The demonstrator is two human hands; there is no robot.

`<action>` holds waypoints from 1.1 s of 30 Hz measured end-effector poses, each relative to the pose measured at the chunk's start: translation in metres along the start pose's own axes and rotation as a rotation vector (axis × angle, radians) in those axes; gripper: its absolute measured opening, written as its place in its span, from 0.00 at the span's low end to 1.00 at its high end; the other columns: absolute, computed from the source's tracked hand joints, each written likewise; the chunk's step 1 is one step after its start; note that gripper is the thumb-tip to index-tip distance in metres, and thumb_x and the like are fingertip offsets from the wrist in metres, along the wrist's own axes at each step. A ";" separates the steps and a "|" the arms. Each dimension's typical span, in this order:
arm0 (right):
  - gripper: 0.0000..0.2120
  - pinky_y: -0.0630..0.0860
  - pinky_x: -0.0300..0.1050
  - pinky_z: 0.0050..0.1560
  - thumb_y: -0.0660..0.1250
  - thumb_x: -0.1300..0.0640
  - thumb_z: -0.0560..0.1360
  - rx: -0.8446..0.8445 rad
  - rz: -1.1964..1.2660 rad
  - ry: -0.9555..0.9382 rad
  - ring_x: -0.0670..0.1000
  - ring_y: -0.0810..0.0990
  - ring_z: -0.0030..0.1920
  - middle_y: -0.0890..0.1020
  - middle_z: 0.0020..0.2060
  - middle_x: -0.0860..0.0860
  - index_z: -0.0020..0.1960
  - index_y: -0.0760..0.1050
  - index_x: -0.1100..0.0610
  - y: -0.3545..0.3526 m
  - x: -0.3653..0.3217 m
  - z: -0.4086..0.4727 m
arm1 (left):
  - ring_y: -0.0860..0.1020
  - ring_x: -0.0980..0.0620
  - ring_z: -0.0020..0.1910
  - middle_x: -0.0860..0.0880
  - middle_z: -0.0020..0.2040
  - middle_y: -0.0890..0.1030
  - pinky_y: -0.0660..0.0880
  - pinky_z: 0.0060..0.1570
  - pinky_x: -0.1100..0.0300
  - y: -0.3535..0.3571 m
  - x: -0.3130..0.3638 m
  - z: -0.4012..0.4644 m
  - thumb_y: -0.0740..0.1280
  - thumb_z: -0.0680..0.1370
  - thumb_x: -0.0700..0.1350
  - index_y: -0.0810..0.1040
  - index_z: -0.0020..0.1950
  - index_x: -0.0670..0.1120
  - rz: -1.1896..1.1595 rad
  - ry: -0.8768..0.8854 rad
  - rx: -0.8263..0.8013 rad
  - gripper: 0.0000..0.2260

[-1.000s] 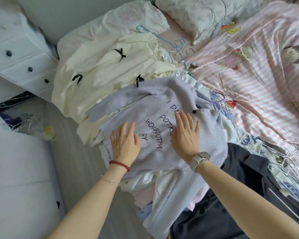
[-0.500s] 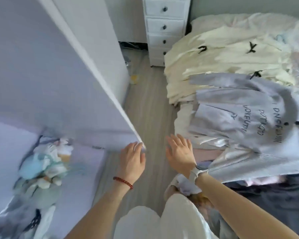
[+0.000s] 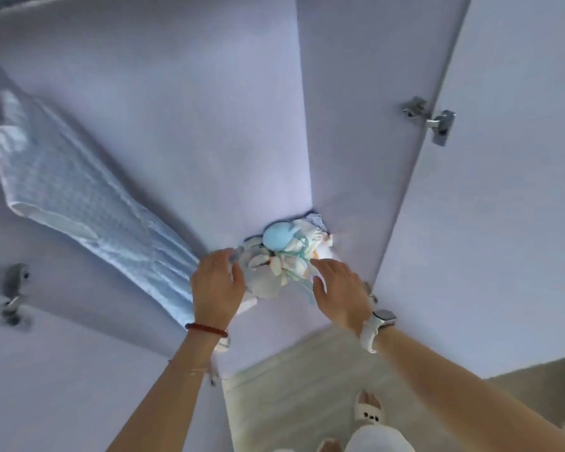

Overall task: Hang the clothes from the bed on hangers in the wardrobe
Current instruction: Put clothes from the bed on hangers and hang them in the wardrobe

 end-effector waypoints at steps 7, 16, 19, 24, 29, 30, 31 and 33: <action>0.23 0.75 0.54 0.52 0.50 0.52 0.73 -0.061 0.022 -0.368 0.60 0.77 0.55 0.79 0.55 0.56 0.62 0.74 0.58 0.039 -0.146 0.099 | 0.71 0.37 0.59 0.40 0.60 0.74 0.67 0.55 0.42 -0.131 -0.104 0.055 0.65 0.75 0.38 0.75 0.60 0.40 0.041 -0.319 0.437 0.14; 0.19 0.67 0.50 0.62 0.55 0.59 0.79 -0.075 0.144 -0.616 0.56 0.70 0.64 0.72 0.64 0.54 0.69 0.65 0.57 0.053 -0.277 0.215 | 0.70 0.36 0.61 0.37 0.64 0.70 0.69 0.53 0.46 -0.199 -0.194 0.160 0.57 0.80 0.48 0.61 0.70 0.38 0.026 -0.682 0.411 0.21; 0.19 0.68 0.51 0.62 0.55 0.59 0.79 -0.115 0.170 -0.643 0.56 0.70 0.63 0.72 0.64 0.55 0.69 0.65 0.57 0.056 -0.302 0.244 | 0.74 0.34 0.51 0.34 0.52 0.77 0.67 0.44 0.50 -0.197 -0.216 0.187 0.52 0.82 0.47 0.69 0.58 0.36 -0.039 -0.689 0.339 0.16; 0.18 0.70 0.46 0.60 0.55 0.62 0.79 -0.222 0.343 -0.600 0.56 0.74 0.59 0.74 0.61 0.57 0.67 0.68 0.58 0.055 -0.329 0.266 | 0.68 0.48 0.29 0.48 0.29 0.68 0.59 0.34 0.57 -0.199 -0.209 0.190 0.52 0.82 0.42 0.66 0.41 0.39 -0.182 -0.518 0.591 0.12; 0.12 0.70 0.42 0.52 0.55 0.58 0.80 -0.347 0.662 -0.503 0.51 0.76 0.49 0.78 0.50 0.53 0.61 0.72 0.57 0.032 -0.365 0.271 | 0.66 0.48 0.24 0.46 0.27 0.70 0.56 0.29 0.59 -0.198 -0.179 0.185 0.54 0.81 0.43 0.70 0.41 0.38 -0.237 -0.288 0.753 0.13; 0.13 0.72 0.44 0.51 0.55 0.57 0.80 -0.408 0.780 -0.446 0.51 0.76 0.48 0.78 0.48 0.53 0.60 0.72 0.58 0.027 -0.371 0.270 | 0.69 0.44 0.25 0.43 0.28 0.73 0.59 0.30 0.58 -0.189 -0.171 0.182 0.53 0.79 0.45 0.72 0.44 0.37 -0.240 -0.246 0.717 0.14; 0.14 0.74 0.46 0.52 0.55 0.55 0.80 -0.472 0.870 -0.392 0.51 0.77 0.47 0.78 0.46 0.53 0.60 0.72 0.60 0.023 -0.375 0.269 | 0.71 0.42 0.26 0.41 0.30 0.75 0.61 0.29 0.59 -0.177 -0.163 0.177 0.52 0.79 0.47 0.74 0.48 0.37 -0.259 -0.211 0.659 0.16; 0.13 0.77 0.47 0.51 0.56 0.53 0.80 -0.553 0.901 -0.387 0.50 0.77 0.45 0.76 0.42 0.53 0.54 0.73 0.62 0.019 -0.376 0.262 | 0.70 0.48 0.26 0.45 0.32 0.77 0.65 0.29 0.60 -0.148 -0.153 0.167 0.51 0.79 0.50 0.75 0.53 0.39 -0.295 -0.142 0.525 0.18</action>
Point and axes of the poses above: each hand's wrist, its own z-axis towards the middle knuckle, its own y-axis out of the palm, x = y × z, the point moved 5 cm from there along z, towards the middle knuckle
